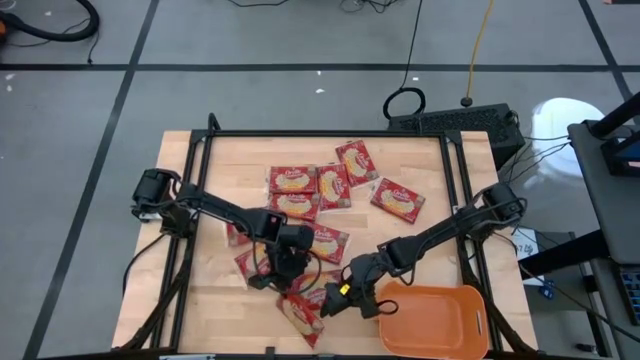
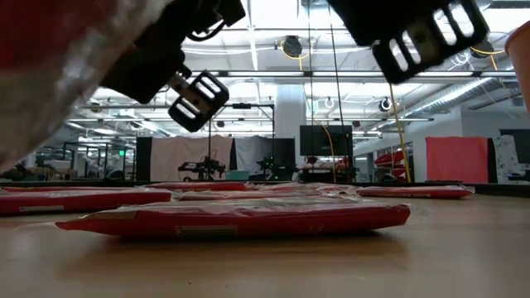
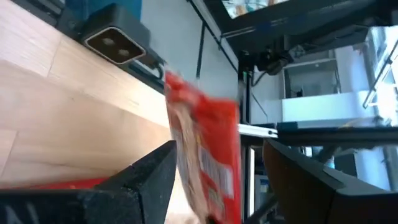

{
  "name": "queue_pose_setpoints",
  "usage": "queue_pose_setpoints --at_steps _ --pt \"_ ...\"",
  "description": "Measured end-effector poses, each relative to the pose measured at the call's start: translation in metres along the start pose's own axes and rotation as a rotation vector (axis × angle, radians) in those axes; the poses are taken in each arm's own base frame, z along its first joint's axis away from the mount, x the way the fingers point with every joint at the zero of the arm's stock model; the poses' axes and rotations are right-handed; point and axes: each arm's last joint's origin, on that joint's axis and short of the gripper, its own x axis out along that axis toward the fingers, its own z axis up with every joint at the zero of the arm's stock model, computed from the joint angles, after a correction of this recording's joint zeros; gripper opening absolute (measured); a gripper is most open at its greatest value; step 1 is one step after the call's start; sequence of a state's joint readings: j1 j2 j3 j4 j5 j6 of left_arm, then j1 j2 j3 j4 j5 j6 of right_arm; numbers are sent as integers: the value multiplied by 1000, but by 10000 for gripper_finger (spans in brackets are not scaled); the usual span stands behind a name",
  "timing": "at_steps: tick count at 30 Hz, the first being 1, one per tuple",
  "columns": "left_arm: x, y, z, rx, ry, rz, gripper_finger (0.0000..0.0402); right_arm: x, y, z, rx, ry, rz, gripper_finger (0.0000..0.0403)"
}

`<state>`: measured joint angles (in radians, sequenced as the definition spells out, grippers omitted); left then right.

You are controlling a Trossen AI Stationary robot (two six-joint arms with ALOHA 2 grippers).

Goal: Sort popcorn bags into baskets
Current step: Put the red popcorn bag into the orange bin

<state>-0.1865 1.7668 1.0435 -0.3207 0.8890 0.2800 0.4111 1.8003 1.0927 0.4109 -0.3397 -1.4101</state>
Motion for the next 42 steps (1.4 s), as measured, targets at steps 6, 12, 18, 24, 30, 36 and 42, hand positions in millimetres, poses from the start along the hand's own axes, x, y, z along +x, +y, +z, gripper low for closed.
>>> queue_pose_setpoints --at_steps 6,12,18,24,30,36,42 --pt "-7 6 -8 -48 28 45 37 17 9 9 -55 18 -54 234" --pt "-4 4 -7 -41 32 37 37 16 11 0 -102 99 -46 234" --pt "-2 2 -6 -5 33 32 37 16 16 -2 -125 98 15 234" --pt "-5 7 -1 5 -14 54 37 31 24 -9 -133 86 1 233" --pt "-4 6 -1 -25 -13 47 37 45 15 -16 -144 115 -48 232" --pt "-1 3 0 -13 -13 39 37 44 5 -25 -130 131 -47 212" --pt "-1 4 0 -9 -5 71 37 43 11 -30 -103 148 29 150"
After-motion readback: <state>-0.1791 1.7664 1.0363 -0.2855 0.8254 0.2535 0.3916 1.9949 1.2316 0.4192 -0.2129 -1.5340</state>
